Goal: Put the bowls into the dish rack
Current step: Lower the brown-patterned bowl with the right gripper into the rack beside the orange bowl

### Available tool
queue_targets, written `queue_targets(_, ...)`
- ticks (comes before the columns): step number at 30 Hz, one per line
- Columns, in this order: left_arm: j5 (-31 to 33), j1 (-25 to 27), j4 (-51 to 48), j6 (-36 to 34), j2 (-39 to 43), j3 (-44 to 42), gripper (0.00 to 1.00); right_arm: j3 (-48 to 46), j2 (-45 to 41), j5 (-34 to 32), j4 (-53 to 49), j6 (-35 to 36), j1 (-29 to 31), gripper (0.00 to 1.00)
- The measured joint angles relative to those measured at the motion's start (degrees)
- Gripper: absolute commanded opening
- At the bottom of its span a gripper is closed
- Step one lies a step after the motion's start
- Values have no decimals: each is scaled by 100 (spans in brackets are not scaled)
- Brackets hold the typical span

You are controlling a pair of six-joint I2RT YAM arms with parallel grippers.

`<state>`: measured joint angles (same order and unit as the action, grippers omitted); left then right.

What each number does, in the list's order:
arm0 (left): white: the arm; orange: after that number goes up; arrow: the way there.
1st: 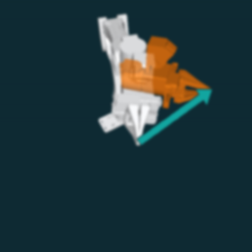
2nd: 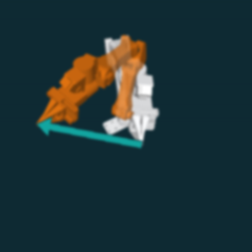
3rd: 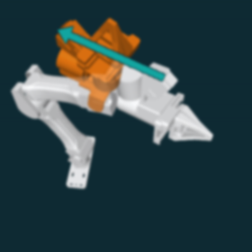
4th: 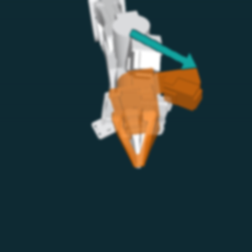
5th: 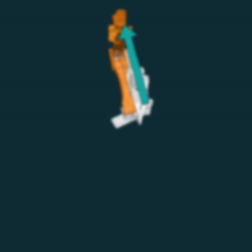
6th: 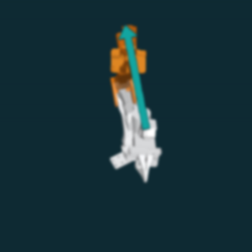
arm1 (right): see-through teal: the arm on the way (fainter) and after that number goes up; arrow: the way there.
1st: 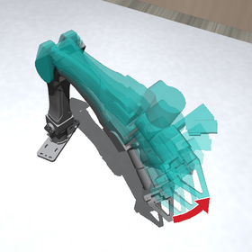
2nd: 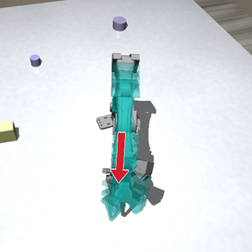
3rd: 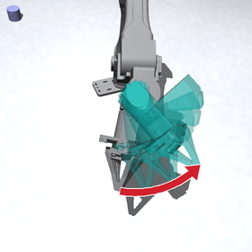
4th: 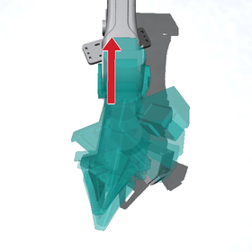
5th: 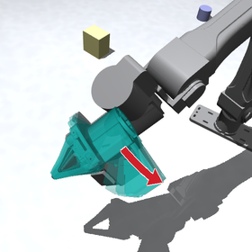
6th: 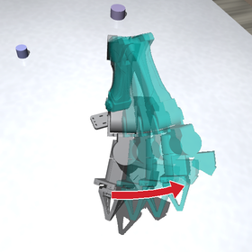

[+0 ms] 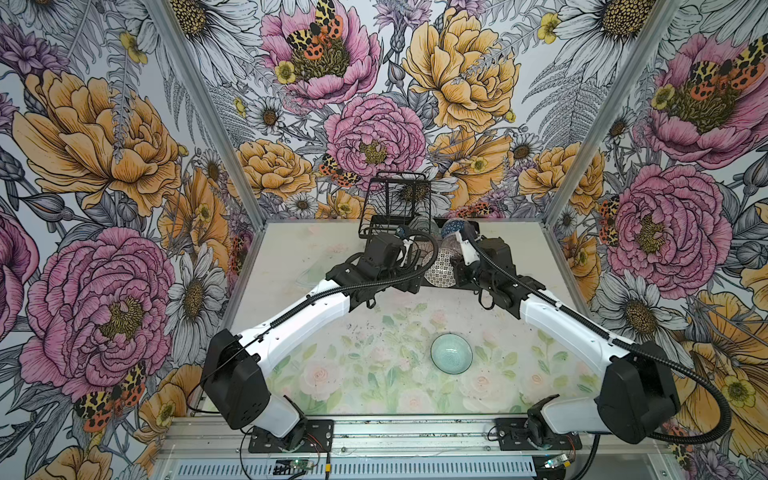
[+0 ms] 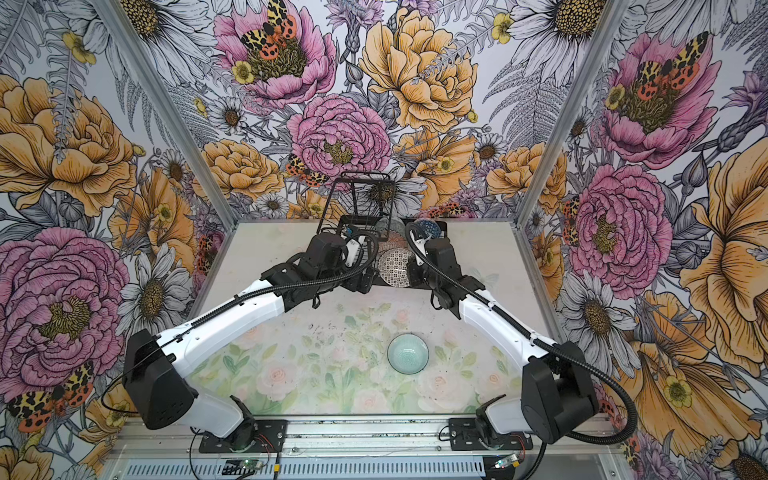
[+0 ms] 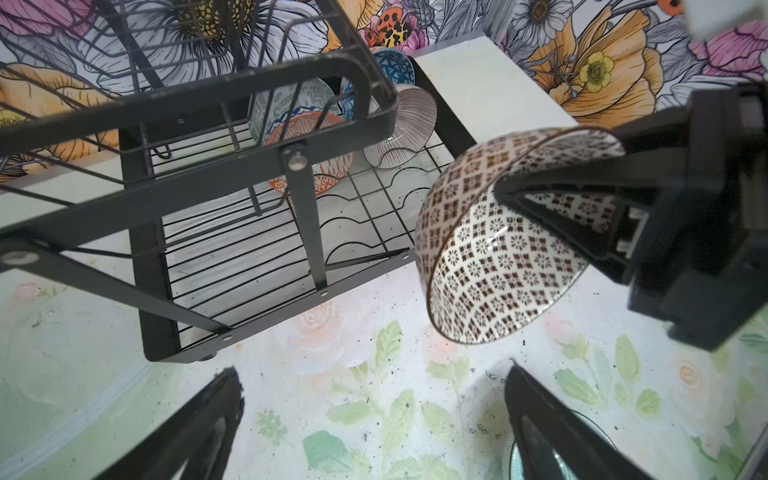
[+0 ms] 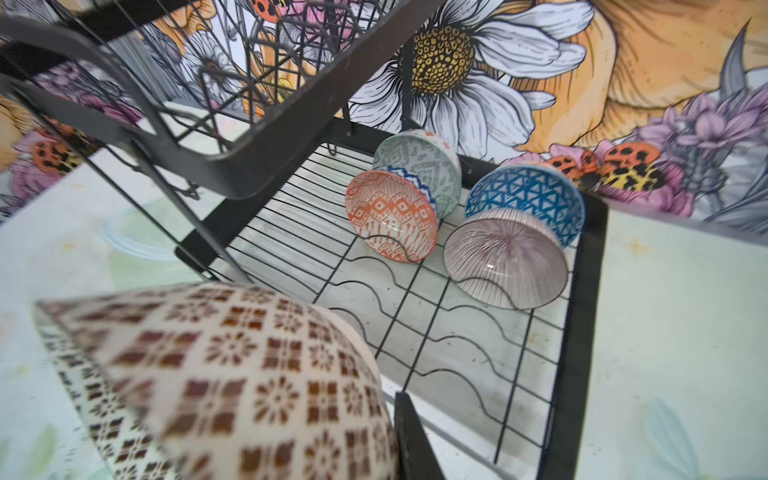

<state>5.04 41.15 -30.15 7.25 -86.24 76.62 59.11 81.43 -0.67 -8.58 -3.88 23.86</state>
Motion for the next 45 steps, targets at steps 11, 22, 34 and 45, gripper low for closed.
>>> queue_targets(11,-101,-240,-146,-24,129,0,99,-372,782,-669,2236,2385,-188,0)
queue_targets(22,-184,-304,-162,-26,140,0,99,-1056,1777,-1001,4935,3928,-232,0)
queue_targets(34,-197,-319,-160,-24,214,0,99,-1060,2422,-1069,6137,4374,-229,0)
queue_targets(45,-199,-343,-160,-24,214,-2,99,-697,3027,-1071,6301,4540,-153,0)
